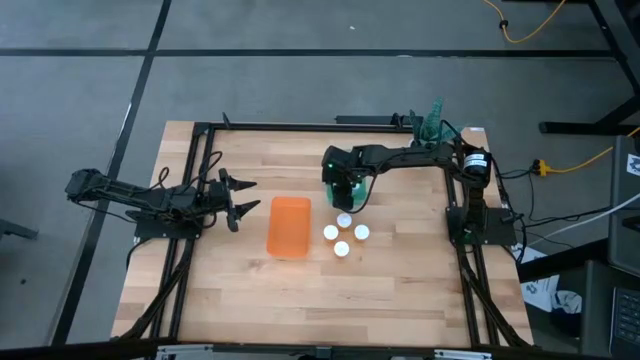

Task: Pick and place medicine bottles into bin by pill shape (circle, oval)
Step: Put the small yellow medicine bottle into the blue bin, then put the large orange medicine bottle into the orange bin

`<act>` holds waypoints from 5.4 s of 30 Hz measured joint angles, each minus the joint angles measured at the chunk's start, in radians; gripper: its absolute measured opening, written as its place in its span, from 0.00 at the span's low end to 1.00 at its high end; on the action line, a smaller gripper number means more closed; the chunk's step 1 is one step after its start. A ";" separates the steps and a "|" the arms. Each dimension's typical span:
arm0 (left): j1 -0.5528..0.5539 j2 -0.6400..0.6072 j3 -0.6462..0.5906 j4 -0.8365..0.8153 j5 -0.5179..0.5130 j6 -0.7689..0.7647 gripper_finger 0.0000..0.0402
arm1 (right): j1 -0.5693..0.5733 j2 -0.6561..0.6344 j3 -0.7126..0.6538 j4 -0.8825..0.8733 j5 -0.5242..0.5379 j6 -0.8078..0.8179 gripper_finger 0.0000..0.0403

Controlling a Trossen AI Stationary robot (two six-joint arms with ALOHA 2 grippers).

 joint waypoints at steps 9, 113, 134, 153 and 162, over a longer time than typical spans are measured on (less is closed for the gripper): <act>0.000 0.000 0.000 0.000 0.000 0.000 0.65 | 0.000 0.000 0.006 -0.014 0.000 0.021 0.51; -0.002 0.000 0.000 -0.008 0.000 -0.203 0.65 | 0.583 -0.884 -0.810 0.417 0.177 0.489 0.67; -0.002 0.000 0.000 -0.009 0.000 -0.203 0.65 | 0.453 -0.418 -0.432 0.001 0.157 0.317 0.67; -0.002 0.000 0.000 -0.008 0.000 -0.203 0.65 | 0.426 -0.269 -0.316 -0.009 0.098 0.249 0.66; -0.002 0.000 0.000 -0.009 0.000 -0.203 0.65 | 0.426 -0.266 -0.317 -0.025 0.098 0.281 0.54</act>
